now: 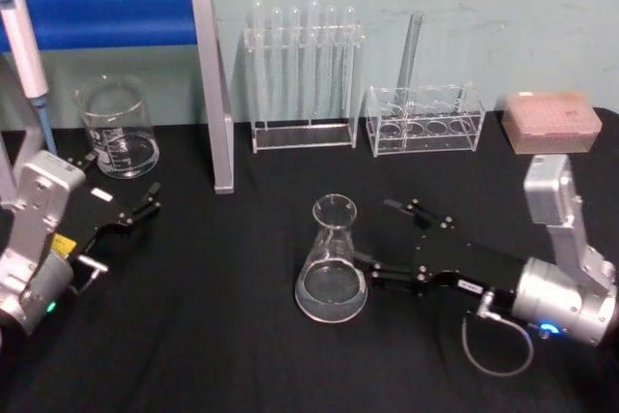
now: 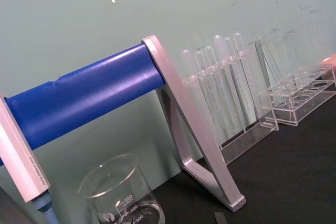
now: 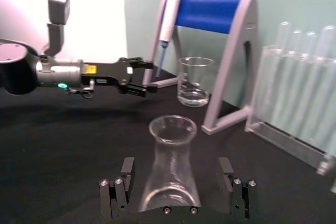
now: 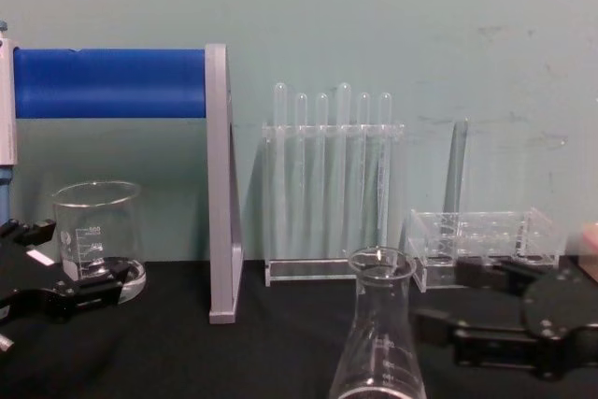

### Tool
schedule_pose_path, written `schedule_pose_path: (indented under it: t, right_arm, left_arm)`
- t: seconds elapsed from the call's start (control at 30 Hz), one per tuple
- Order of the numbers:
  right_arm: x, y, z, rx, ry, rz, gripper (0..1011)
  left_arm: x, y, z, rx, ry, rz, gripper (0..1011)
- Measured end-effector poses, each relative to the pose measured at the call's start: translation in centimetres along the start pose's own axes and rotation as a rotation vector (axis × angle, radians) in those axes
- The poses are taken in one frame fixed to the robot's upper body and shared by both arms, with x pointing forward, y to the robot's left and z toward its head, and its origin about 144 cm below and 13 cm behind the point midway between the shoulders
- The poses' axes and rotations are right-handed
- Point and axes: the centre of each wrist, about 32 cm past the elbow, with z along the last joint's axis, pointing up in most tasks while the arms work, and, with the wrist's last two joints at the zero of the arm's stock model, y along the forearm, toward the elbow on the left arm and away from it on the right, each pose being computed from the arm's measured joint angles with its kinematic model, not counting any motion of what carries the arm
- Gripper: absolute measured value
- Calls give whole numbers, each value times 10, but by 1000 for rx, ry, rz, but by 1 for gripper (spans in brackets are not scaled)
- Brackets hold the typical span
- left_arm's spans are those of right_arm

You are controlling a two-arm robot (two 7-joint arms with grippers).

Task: Grasp the erlenmeyer flask with one hand, shake it three times, then place it back.

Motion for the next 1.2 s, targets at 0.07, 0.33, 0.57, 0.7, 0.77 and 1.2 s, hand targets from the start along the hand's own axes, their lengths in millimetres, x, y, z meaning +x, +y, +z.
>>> schedule_pose_path:
  t: [0.07,0.33,0.57,0.7,0.77,1.2]
  right_arm:
    - [0,-5,1,-2,-5,-18,1000]
    - [2,-30,3,1,-1,-178,1000]
    - [3,-32,4,59,33,-364,1000]
    - [4,-21,1,76,46,-466,1000]
    - [5,-16,0,69,50,-490,1000]
    - [15,25,-25,-82,68,-554,1000]
  left_arm:
    - [0,0,0,0,0,0,1001]
    - [0,0,0,0,0,0,1001]
    - [0,0,0,0,0,0,1001]
    - [0,0,0,0,0,0,1001]
    - [0,0,0,0,0,0,1001]
    - [0,0,0,0,0,0,1001]
